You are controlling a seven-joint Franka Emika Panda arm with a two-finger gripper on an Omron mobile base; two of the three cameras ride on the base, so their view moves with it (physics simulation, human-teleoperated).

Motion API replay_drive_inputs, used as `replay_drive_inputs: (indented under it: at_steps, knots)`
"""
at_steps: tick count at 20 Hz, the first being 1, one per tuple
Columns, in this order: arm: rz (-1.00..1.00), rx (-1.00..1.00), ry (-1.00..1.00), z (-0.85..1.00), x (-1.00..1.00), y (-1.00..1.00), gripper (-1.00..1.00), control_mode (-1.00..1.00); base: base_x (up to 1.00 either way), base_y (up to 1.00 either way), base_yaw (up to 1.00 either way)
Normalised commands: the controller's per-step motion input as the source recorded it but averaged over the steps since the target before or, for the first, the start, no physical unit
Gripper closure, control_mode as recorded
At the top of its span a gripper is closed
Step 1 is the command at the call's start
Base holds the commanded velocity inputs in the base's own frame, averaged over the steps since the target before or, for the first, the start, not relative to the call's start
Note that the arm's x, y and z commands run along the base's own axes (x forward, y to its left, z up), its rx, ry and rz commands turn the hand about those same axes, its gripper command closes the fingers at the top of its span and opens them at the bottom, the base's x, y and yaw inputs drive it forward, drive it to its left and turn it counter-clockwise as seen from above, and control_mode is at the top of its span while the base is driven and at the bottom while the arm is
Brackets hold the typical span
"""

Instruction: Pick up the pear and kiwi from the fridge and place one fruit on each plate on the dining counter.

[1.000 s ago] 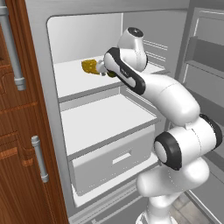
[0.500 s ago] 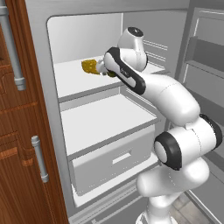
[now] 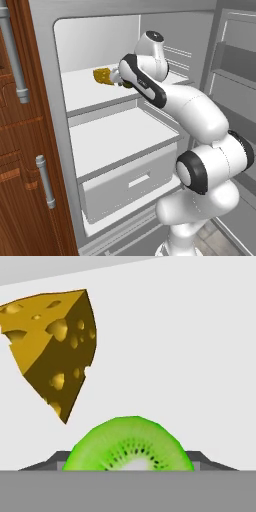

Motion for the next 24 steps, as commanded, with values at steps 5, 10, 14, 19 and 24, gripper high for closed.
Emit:
replay_drive_inputs:
  at_steps: [5, 10, 14, 19, 24]
  knots:
    - [0.00, 0.00, -0.02, 0.00, -0.28, -0.01, 1.00, -1.00, 0.00, 0.00, 0.00]
    - [0.00, 0.00, -0.16, -0.01, -0.80, 0.00, 1.00, -1.00, 0.00, 0.00, 0.00]
    - [0.00, 0.00, -0.26, -0.07, -0.99, -0.01, 1.00, -1.00, 0.00, 0.00, 0.00]
    - [-0.01, 0.00, -0.26, -0.09, -1.00, -0.09, 1.00, -1.00, 0.00, 0.00, 0.00]
    - [-0.04, 0.00, -0.17, -0.11, -1.00, -0.21, 1.00, -1.00, 0.00, 0.00, 0.00]
